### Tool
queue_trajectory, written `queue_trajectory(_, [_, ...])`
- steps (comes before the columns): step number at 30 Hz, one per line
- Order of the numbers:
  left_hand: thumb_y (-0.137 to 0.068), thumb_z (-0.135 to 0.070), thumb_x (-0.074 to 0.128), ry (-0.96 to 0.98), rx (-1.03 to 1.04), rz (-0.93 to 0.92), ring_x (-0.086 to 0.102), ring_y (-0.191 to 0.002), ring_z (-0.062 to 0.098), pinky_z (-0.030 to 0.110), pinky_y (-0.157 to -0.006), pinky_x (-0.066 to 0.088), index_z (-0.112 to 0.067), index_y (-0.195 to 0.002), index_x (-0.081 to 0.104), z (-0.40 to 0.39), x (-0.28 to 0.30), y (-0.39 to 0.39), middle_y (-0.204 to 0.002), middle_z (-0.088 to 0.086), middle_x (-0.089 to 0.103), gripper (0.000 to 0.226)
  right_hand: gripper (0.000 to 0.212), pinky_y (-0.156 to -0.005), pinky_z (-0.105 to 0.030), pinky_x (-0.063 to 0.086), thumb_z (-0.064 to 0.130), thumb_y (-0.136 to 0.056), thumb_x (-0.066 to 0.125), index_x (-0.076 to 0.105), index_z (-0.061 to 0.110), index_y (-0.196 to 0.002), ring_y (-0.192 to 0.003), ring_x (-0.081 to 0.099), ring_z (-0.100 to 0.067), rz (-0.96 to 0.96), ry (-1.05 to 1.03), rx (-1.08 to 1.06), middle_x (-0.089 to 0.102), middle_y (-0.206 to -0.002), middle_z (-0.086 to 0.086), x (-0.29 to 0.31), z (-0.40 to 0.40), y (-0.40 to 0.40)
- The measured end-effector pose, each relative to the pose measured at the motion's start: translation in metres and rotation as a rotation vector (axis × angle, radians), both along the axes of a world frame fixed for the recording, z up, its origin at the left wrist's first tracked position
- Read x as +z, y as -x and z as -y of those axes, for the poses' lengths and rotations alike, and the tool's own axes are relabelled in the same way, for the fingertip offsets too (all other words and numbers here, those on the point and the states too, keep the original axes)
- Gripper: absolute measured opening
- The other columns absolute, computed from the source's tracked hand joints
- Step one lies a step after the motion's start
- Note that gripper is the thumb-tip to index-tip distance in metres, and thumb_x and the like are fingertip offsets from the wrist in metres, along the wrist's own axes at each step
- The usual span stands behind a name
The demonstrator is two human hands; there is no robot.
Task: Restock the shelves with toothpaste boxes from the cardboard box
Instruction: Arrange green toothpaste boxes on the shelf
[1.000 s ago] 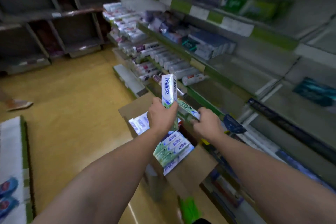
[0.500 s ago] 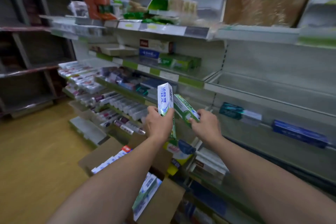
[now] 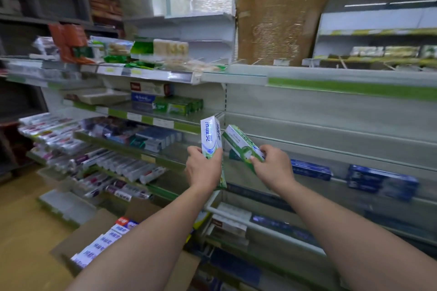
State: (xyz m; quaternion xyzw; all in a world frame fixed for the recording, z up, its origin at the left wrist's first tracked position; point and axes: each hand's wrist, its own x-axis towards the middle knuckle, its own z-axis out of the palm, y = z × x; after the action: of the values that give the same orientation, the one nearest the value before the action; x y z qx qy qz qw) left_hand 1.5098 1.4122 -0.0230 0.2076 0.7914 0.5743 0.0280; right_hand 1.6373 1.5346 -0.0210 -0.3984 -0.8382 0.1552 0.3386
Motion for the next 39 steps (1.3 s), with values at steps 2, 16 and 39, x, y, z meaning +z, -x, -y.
queue_trajectory(2, [-0.088, -0.049, 0.065, 0.01, -0.027, 0.008, 0.055, -0.089, 0.028, 0.036, -0.074, 0.038, -0.016, -0.103, 0.044, -0.007, 0.004, -0.012, -0.099, 0.005, 0.06, 0.042, 0.023, -0.068, -0.032, 0.036, 0.038, -0.088, 0.064, 0.066, 0.019, -0.1, -0.092, 0.061, -0.03, -0.009, -0.012, -0.016, 0.069, -0.096, -0.004, 0.005, -0.004, -0.015])
queue_trajectory(16, [-0.077, -0.052, 0.059, -0.06, -0.194, 0.188, 0.06, -0.099, 0.034, 0.038, -0.088, 0.051, -0.012, -0.107, 0.062, -0.088, 0.042, 0.013, -0.106, 0.01, 0.066, 0.049, 0.027, -0.077, -0.037, 0.052, 0.04, -0.084, 0.067, 0.069, 0.018, -0.099, -0.091, 0.063, -0.03, -0.042, -0.012, -0.174, 0.071, -0.096, -0.004, 0.047, -0.06, -0.025])
queue_trajectory(39, [-0.097, -0.014, 0.058, -0.066, -0.646, 0.468, 0.071, -0.087, 0.031, 0.044, -0.058, 0.063, -0.03, -0.145, 0.047, -0.225, 0.059, 0.151, -0.131, 0.013, 0.054, 0.052, 0.027, -0.069, -0.026, 0.042, 0.044, -0.09, 0.064, 0.068, 0.023, -0.106, -0.082, 0.056, -0.021, 0.127, -0.013, -0.381, 0.07, -0.103, -0.002, 0.073, -0.159, 0.075])
